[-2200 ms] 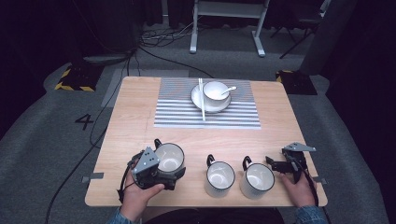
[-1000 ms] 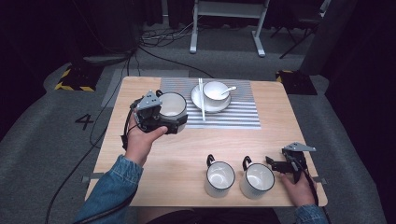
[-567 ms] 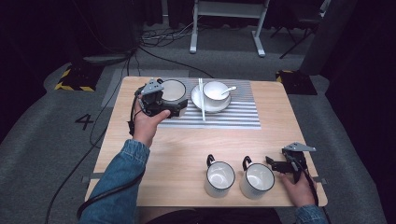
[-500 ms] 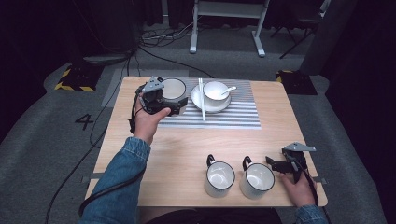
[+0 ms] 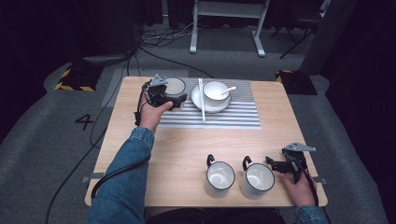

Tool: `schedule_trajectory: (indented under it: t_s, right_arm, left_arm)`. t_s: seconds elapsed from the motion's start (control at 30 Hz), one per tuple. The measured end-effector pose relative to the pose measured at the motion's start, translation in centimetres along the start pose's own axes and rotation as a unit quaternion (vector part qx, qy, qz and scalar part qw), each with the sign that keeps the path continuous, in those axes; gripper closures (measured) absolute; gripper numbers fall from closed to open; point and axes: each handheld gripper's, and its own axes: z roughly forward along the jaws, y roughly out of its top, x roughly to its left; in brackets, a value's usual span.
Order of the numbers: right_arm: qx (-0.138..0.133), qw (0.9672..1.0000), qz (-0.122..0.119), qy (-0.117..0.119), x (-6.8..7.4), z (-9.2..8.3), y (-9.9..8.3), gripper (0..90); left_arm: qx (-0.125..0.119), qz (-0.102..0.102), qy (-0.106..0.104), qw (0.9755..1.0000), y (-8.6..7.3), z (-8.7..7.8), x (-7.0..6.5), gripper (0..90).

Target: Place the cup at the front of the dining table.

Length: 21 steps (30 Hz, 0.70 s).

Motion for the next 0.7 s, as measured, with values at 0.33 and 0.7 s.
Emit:
schedule_trajectory:
  t_s: [0.33,0.7]
  right_arm:
    - [0.000,1.0000,0.000,0.000,0.0,0.0,0.0,14.5]
    - [0.000,1.0000,0.000,0.000,0.0,0.0,0.0,14.5]
  left_arm:
    - [0.039,-0.020,0.013,0.9990,-2.0,4.3,1.5,0.8]
    - [0.078,-0.046,0.030,0.9955,-4.1,7.0,2.5,0.9]
